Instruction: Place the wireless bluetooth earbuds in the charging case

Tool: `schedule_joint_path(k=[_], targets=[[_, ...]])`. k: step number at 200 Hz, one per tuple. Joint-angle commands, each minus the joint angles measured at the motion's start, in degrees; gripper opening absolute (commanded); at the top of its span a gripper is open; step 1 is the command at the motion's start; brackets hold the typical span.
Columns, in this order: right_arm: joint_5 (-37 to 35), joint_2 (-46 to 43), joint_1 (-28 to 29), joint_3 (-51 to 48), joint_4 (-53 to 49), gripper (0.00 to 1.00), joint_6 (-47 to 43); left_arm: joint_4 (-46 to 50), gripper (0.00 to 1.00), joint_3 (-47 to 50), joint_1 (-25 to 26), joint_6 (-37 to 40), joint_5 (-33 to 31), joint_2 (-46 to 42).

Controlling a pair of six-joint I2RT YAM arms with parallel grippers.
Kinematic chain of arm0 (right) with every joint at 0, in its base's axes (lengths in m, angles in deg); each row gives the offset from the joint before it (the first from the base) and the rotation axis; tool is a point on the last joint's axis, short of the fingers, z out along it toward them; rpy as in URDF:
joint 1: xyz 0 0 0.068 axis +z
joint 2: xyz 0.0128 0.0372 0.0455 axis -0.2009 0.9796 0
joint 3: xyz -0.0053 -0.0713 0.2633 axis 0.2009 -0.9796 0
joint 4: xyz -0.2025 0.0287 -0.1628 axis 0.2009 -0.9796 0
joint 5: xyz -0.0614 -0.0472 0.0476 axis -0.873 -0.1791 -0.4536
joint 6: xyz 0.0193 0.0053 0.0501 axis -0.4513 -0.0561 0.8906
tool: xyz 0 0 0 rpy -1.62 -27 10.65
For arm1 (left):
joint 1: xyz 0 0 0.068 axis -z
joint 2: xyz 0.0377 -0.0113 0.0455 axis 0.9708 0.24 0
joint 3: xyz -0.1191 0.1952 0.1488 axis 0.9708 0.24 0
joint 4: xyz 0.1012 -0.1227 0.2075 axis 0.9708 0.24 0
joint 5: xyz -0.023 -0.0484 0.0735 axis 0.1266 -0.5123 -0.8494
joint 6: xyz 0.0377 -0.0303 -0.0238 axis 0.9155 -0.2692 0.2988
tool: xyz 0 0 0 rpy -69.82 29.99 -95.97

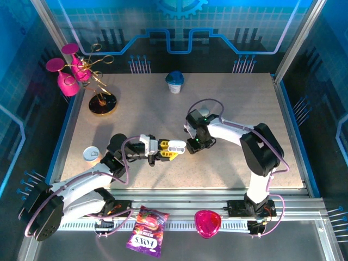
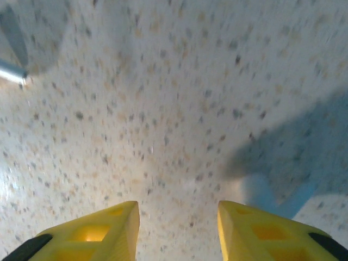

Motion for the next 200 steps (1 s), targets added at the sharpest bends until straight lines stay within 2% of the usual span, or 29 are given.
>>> schedule_joint_path(k=[1,25,68,93,118,161,200], targets=[[-0.98,-4.02,0.94,-2.49,-3.92,0.44,0.04,-0.16,0.13,0.16,0.39,0.89,0.58,0.16],[-2.60,-7.74,1.03,-5.58,-4.16,0.47,1.48,-0.03,0.13,0.25,0.40,1.18,0.46,0.38],[-2.64,-14.99,-0.45,-10.56,3.61,0.53,5.59,-0.56,0.13,0.23,0.40,1.14,0.57,1.04],[-2.72,-12.12,-3.44,-8.08,5.33,0.48,9.46,-1.21,0.13,0.06,0.46,0.74,0.69,1.57],[-3.34,-7.09,-4.00,-3.50,4.94,0.43,8.85,-0.90,0.14,0.17,0.40,0.56,0.49,1.08],[-1.52,0.79,-3.72,2.26,3.80,0.45,7.11,-0.07,0.14,0.36,0.43,1.42,-0.12,0.65],[-0.61,0.75,-3.76,0.41,4.43,0.49,5.33,0.08,0.14,0.47,0.47,1.55,-0.23,0.77]])
